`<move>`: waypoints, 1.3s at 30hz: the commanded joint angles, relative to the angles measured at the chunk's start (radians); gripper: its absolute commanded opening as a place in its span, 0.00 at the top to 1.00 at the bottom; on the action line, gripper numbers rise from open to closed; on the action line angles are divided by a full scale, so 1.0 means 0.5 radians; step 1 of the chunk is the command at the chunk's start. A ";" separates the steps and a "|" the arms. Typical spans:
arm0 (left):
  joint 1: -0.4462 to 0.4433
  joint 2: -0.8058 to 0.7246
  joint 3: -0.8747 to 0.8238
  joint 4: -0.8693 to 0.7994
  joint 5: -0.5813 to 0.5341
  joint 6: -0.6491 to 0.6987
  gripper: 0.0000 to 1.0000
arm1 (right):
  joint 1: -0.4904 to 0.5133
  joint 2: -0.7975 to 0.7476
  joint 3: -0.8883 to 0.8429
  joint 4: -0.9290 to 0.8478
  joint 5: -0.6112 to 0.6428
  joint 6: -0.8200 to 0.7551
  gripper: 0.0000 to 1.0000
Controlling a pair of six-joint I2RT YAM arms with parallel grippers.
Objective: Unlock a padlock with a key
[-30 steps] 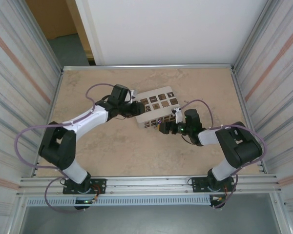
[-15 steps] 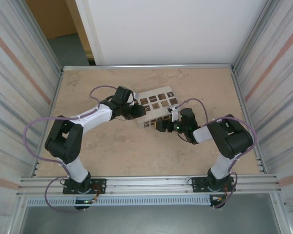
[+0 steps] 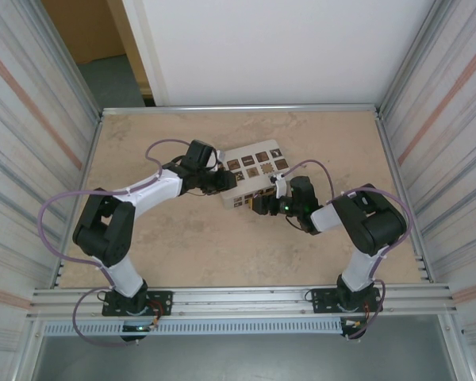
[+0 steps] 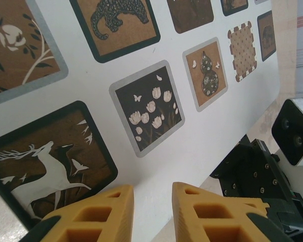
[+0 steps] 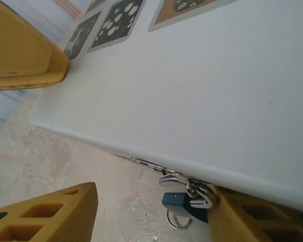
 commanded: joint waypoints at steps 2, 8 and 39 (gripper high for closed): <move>-0.002 0.043 0.009 -0.025 0.002 0.027 0.74 | 0.009 0.036 0.042 0.082 -0.064 -0.022 0.49; 0.004 0.037 0.010 -0.026 0.005 0.023 0.74 | 0.007 0.035 0.034 0.053 -0.055 -0.038 0.59; 0.022 -0.012 -0.118 -0.002 0.014 0.002 0.75 | -0.037 -0.026 -0.012 0.024 0.103 0.138 1.00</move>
